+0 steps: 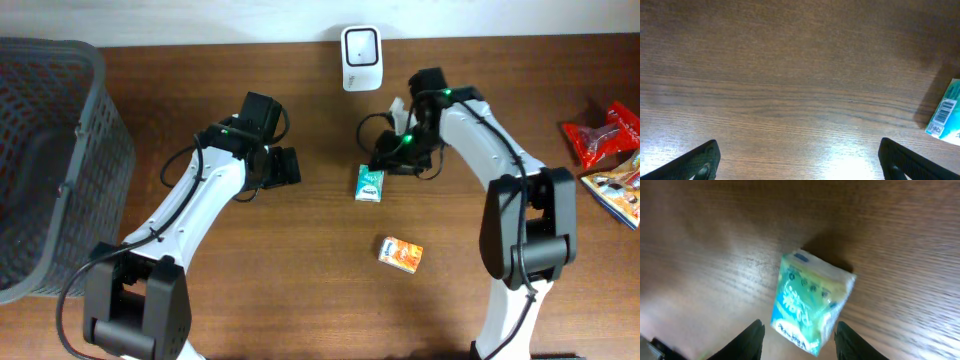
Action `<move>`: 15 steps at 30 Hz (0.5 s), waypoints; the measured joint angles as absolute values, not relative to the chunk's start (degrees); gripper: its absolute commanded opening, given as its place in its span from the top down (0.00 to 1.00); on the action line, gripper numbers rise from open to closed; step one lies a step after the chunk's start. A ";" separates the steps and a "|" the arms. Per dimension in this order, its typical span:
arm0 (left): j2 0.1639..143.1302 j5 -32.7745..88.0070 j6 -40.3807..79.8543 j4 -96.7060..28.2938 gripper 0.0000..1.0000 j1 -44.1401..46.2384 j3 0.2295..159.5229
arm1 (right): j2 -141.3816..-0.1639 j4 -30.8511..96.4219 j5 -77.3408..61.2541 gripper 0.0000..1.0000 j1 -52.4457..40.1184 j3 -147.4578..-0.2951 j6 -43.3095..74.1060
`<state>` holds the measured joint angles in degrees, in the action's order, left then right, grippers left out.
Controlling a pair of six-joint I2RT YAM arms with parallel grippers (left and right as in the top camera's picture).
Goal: Scan the item barcode
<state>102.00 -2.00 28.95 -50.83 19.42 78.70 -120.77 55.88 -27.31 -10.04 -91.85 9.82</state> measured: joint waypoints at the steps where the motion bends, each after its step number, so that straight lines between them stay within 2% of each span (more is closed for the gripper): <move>1: 102.00 -1.98 28.95 -50.85 0.01 19.42 78.70 | -120.77 54.41 -27.20 0.53 -10.52 -90.26 11.44; 5: 102.00 -1.98 28.95 -50.81 0.01 19.42 78.70 | -120.77 51.13 -26.85 0.53 -10.59 -85.86 13.58; 6: 102.00 -1.98 28.95 -50.83 0.01 19.42 78.70 | -120.77 50.81 -26.85 0.48 -10.59 -85.47 13.72; 15: 102.00 -2.00 28.95 -50.81 0.01 19.42 78.70 | -120.60 51.20 -18.85 0.42 -10.61 -84.42 14.85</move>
<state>102.00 -2.00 28.95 -50.81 19.42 78.70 -120.60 51.20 -18.85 -10.61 -84.42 14.85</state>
